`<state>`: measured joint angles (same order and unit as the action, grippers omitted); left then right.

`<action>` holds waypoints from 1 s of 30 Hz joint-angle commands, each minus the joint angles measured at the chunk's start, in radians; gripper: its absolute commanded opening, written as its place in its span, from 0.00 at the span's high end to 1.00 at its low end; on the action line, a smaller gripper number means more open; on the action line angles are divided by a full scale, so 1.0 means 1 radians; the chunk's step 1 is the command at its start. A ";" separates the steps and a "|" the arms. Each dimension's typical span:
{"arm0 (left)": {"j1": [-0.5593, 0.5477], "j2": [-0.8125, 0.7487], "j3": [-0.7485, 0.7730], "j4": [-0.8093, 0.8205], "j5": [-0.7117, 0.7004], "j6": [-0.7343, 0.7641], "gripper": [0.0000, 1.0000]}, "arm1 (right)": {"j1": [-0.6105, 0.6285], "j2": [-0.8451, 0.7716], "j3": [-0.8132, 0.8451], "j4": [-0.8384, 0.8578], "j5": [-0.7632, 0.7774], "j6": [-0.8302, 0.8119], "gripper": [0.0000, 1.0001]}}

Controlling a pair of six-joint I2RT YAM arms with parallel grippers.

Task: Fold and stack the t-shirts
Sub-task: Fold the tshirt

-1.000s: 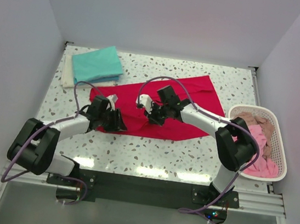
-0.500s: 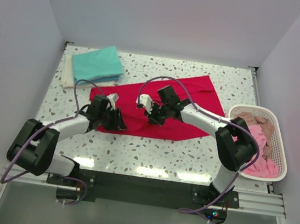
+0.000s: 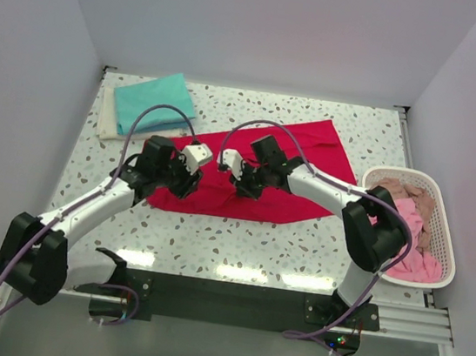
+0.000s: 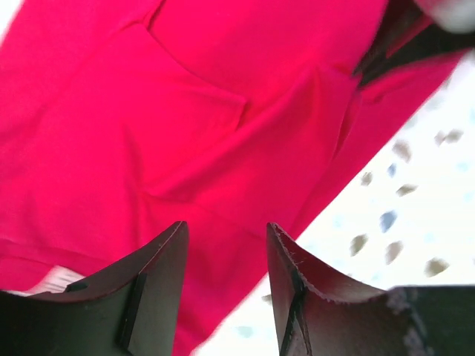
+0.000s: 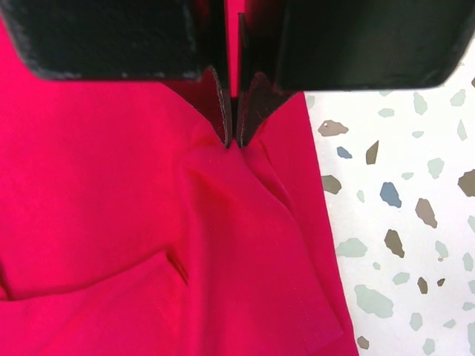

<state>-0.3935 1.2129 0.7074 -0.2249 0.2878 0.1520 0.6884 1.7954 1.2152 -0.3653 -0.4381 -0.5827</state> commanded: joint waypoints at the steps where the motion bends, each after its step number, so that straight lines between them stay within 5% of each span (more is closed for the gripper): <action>1: -0.002 -0.032 0.006 -0.054 0.051 0.448 0.49 | -0.009 -0.008 0.010 0.029 -0.040 0.000 0.99; 12: -0.002 0.042 -0.138 0.119 0.309 0.730 0.62 | -0.078 0.061 0.075 0.017 -0.155 0.113 1.00; 30: -0.068 0.154 -0.111 0.130 0.260 0.824 0.62 | -0.158 0.168 0.168 0.020 -0.237 0.273 1.00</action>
<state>-0.4519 1.3563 0.5682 -0.1272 0.5488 0.9310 0.5426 1.9553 1.3479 -0.3653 -0.6277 -0.3443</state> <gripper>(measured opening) 0.377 0.026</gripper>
